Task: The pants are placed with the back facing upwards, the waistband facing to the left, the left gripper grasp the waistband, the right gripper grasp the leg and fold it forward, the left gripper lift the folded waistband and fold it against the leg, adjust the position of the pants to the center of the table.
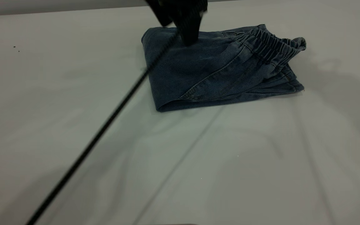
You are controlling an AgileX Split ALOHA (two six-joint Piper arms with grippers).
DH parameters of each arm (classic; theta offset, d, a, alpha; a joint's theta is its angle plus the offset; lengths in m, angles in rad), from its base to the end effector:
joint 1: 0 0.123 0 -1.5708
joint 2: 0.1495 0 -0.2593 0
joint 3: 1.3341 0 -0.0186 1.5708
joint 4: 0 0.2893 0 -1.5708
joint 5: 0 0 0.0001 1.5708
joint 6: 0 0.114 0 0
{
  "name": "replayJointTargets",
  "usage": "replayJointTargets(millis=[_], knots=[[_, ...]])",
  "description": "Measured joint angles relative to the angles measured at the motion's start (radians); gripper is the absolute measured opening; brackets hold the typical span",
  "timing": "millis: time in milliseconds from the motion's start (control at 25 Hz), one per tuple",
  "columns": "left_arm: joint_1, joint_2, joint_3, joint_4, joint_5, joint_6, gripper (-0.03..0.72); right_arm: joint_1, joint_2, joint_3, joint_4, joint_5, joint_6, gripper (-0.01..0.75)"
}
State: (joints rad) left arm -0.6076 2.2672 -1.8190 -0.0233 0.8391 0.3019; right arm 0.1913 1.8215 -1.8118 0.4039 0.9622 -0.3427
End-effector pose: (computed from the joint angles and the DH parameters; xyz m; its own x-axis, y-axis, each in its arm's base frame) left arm 0.4197 -0.2942 0.1039 -0.5714 0.7413 -0.3522 0.7686 0.6338 0.0868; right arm 0.4442 0.1235 0.3220 -0.6902 -0.2328 -0.6851 -0.4636 0.8693 0.1716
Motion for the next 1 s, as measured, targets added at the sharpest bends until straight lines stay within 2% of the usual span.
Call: replayJointTargets(millis=[120,360,520,680,1000], knots=[[-0.001,0.064,0.000,-0.006,-0.054,-0.016,0.553,0.000,0.000,0.000,0.000,0.001,0.008,0.504],[-0.010,0.162,0.000,-0.007,-0.282,-0.024,0.553,0.000,0.000,0.000,0.008,0.001,0.011,0.504],[-0.019,0.190,0.000,-0.007,-0.336,-0.024,0.553,0.000,0.000,0.000,0.009,0.003,0.011,0.504],[-0.019,0.208,-0.001,0.001,-0.271,-0.024,0.553,0.000,0.000,0.000,0.009,0.003,0.011,0.504],[-0.019,0.193,-0.006,0.187,0.060,-0.026,0.553,0.000,0.000,0.000,0.010,0.003,0.013,0.504]])
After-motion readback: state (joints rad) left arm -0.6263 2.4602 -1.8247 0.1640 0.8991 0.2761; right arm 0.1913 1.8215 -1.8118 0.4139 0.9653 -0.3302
